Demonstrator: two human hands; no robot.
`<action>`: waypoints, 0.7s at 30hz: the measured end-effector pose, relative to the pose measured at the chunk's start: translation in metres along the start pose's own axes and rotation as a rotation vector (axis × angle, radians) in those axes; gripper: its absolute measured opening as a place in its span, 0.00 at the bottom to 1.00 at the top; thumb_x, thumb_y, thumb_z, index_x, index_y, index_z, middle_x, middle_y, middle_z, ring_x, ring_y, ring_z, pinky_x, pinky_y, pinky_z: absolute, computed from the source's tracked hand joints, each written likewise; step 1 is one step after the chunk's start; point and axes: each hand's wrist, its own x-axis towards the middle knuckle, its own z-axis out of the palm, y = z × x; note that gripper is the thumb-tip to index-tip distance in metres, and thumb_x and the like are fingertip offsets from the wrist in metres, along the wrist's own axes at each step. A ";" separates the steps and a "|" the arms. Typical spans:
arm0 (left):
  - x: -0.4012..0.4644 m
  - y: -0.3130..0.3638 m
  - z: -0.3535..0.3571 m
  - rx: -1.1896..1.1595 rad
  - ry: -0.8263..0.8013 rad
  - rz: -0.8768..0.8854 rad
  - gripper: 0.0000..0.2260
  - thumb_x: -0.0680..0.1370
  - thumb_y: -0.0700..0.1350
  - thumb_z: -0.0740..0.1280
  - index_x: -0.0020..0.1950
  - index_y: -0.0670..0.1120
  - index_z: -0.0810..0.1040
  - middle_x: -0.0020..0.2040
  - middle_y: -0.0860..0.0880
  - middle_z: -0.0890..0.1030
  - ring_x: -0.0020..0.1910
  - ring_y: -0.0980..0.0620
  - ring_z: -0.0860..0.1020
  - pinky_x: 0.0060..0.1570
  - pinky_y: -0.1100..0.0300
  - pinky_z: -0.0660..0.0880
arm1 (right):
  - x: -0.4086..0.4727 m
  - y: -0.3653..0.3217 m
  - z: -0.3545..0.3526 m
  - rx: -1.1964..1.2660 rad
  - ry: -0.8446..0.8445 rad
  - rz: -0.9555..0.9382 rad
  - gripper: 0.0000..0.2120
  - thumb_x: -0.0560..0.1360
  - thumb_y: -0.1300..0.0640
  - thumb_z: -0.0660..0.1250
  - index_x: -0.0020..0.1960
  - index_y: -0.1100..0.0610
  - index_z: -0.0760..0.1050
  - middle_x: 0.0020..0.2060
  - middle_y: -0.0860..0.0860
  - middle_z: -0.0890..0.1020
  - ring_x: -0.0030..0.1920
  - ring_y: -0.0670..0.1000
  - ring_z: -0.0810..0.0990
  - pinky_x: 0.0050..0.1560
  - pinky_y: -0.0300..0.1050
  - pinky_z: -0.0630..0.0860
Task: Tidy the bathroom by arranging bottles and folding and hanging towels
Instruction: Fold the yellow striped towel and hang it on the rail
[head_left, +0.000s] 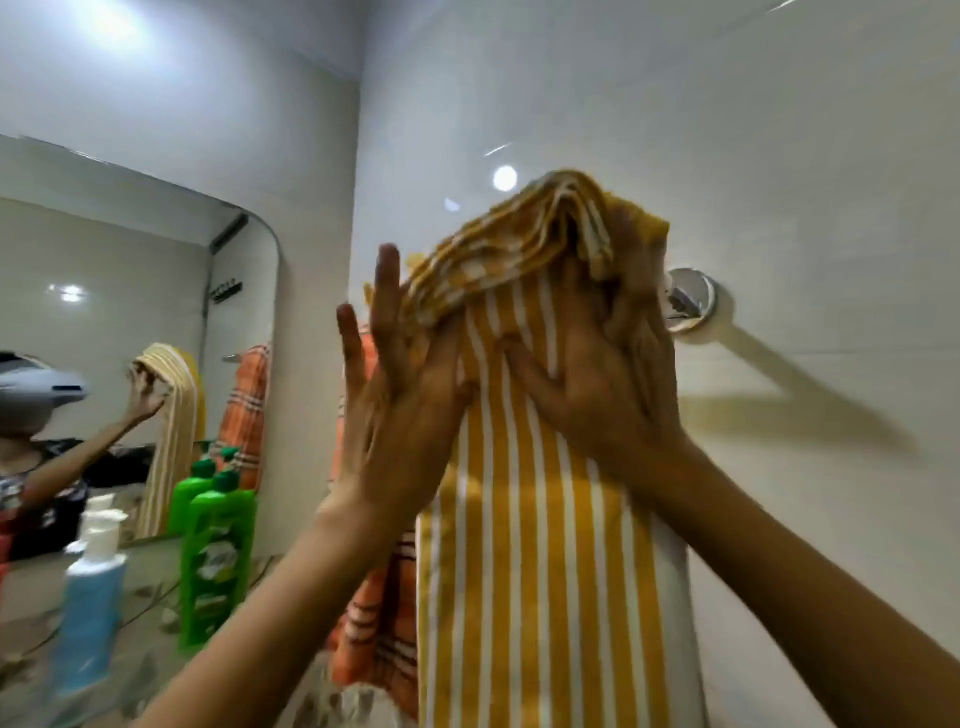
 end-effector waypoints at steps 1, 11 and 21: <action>0.013 -0.008 0.017 -0.045 -0.017 -0.044 0.29 0.74 0.41 0.71 0.72 0.42 0.64 0.75 0.37 0.41 0.75 0.52 0.35 0.72 0.46 0.40 | 0.016 0.009 0.008 -0.049 -0.024 0.013 0.37 0.75 0.38 0.55 0.76 0.57 0.53 0.76 0.59 0.56 0.75 0.60 0.57 0.73 0.39 0.49; 0.091 -0.041 0.153 -0.520 -0.365 -0.157 0.21 0.81 0.54 0.48 0.69 0.50 0.70 0.78 0.51 0.46 0.75 0.49 0.56 0.70 0.50 0.58 | 0.098 0.050 0.049 -0.622 -0.386 0.117 0.43 0.75 0.30 0.47 0.76 0.62 0.52 0.77 0.50 0.38 0.77 0.57 0.48 0.74 0.51 0.48; 0.111 -0.057 0.174 -0.488 -0.673 -0.155 0.32 0.74 0.69 0.41 0.43 0.49 0.76 0.42 0.51 0.77 0.40 0.52 0.75 0.41 0.57 0.68 | 0.108 0.041 0.040 -0.664 -0.816 0.302 0.36 0.77 0.33 0.36 0.72 0.51 0.66 0.70 0.53 0.69 0.68 0.57 0.69 0.66 0.54 0.64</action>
